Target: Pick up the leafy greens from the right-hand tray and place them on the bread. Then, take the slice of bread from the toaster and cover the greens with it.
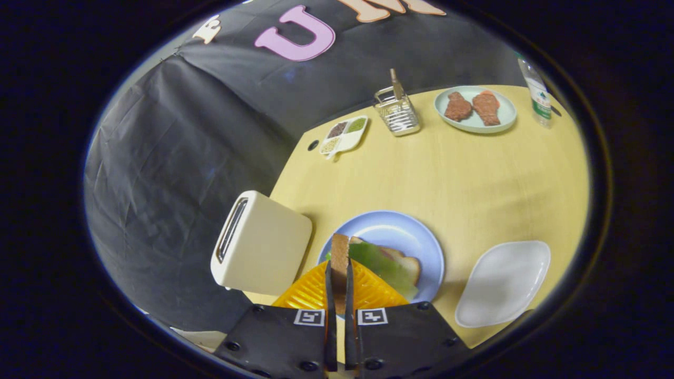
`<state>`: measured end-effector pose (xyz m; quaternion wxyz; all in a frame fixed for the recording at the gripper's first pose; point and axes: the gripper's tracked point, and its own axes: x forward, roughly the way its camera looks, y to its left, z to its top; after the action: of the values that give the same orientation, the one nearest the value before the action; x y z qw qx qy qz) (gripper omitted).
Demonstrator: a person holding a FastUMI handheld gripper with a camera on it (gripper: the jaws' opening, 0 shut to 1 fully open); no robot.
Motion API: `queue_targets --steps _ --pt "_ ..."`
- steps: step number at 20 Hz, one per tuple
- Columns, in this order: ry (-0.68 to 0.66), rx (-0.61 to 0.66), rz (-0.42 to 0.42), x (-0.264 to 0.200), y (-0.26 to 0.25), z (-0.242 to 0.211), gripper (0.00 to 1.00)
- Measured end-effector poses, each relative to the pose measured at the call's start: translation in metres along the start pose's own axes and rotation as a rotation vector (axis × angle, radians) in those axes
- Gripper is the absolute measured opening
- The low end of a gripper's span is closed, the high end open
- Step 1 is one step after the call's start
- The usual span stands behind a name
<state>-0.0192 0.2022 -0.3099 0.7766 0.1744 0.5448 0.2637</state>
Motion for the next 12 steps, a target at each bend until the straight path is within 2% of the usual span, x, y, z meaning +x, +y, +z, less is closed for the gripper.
queue_targets --steps 2,4,7,9,10,12 --pt "0.005 0.009 -0.029 0.001 -0.015 -0.003 0.09" --pt "0.031 0.004 -0.054 0.000 -0.028 -0.010 0.18" --pt "0.038 -0.002 -0.088 0.004 -0.045 -0.016 0.18" --pt "0.044 -0.022 -0.123 0.005 -0.057 -0.016 0.34" --pt "0.050 -0.033 -0.141 0.005 -0.062 -0.019 0.36" --pt "0.050 -0.032 -0.124 0.004 -0.059 -0.020 0.42"
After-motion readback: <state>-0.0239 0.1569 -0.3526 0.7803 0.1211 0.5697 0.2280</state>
